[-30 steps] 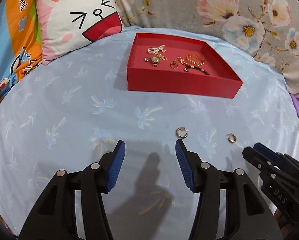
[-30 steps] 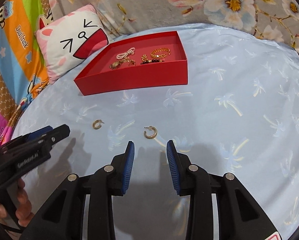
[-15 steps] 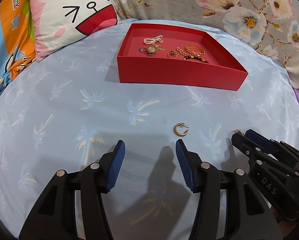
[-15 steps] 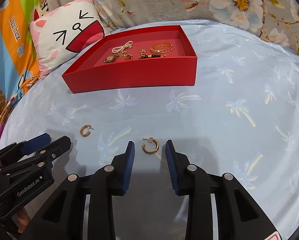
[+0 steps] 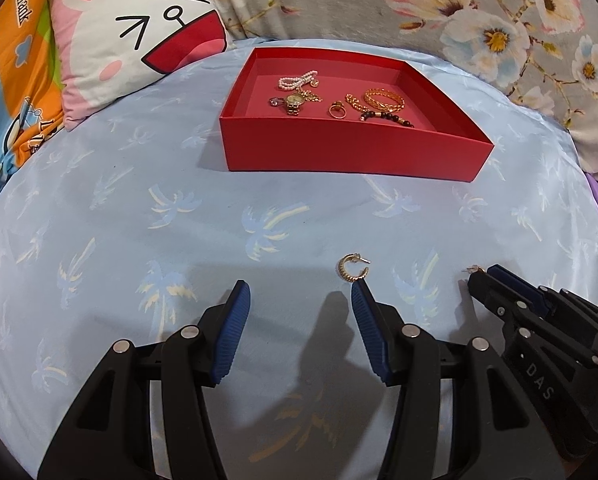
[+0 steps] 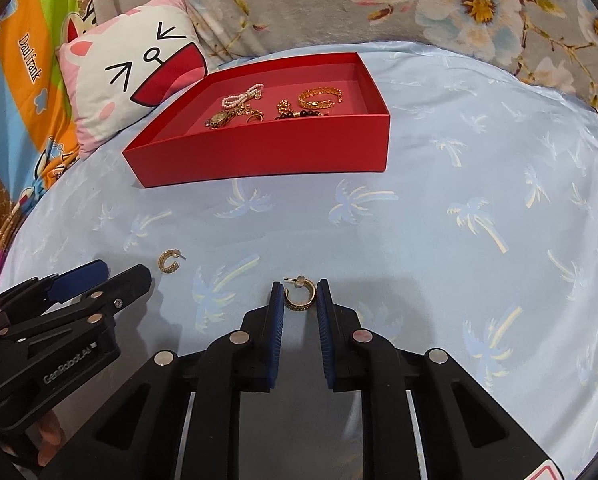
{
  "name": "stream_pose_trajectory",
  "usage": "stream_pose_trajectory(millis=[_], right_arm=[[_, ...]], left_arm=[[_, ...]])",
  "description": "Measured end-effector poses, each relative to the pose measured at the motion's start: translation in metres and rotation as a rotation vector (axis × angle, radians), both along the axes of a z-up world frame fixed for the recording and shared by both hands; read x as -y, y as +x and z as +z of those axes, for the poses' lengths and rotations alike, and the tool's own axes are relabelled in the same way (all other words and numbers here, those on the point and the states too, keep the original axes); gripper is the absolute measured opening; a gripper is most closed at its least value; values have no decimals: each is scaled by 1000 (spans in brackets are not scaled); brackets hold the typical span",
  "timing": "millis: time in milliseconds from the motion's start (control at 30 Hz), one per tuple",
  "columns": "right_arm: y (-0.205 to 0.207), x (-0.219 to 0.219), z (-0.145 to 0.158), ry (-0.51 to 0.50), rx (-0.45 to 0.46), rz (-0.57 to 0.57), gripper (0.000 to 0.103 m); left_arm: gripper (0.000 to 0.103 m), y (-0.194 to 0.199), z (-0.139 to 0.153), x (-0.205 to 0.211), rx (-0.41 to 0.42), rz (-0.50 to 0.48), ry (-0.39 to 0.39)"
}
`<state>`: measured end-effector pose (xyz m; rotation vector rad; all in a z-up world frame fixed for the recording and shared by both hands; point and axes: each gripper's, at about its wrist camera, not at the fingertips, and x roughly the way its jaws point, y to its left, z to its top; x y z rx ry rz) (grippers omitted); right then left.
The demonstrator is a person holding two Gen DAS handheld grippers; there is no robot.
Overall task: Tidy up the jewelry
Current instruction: 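Grasp one gold hoop earring with the right tool while the left tool grasps the other, then carry both hoop earrings into the red tray and open both tools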
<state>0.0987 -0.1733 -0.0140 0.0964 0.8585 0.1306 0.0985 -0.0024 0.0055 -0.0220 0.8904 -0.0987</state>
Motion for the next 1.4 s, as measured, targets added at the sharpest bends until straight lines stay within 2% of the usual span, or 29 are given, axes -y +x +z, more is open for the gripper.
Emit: stream_pose_trajectory(millis=[500, 767, 933, 1100, 1400], right_arm=[[-7, 9, -1, 34, -1, -9, 16], [-7, 9, -1, 36, 0, -9, 16], [-9, 9, 0, 46, 2, -9, 16], [-13, 11, 1, 57, 3, -15, 16], [-15, 15, 2, 77, 7, -18, 16]], left_arm=[[49, 12, -6, 22, 26, -47, 39], [18, 9, -6, 23, 39, -60, 36], [7, 8, -6, 22, 39, -63, 24], [0, 5, -6, 17, 32, -62, -21], [0, 1, 1, 4, 30, -50, -78]])
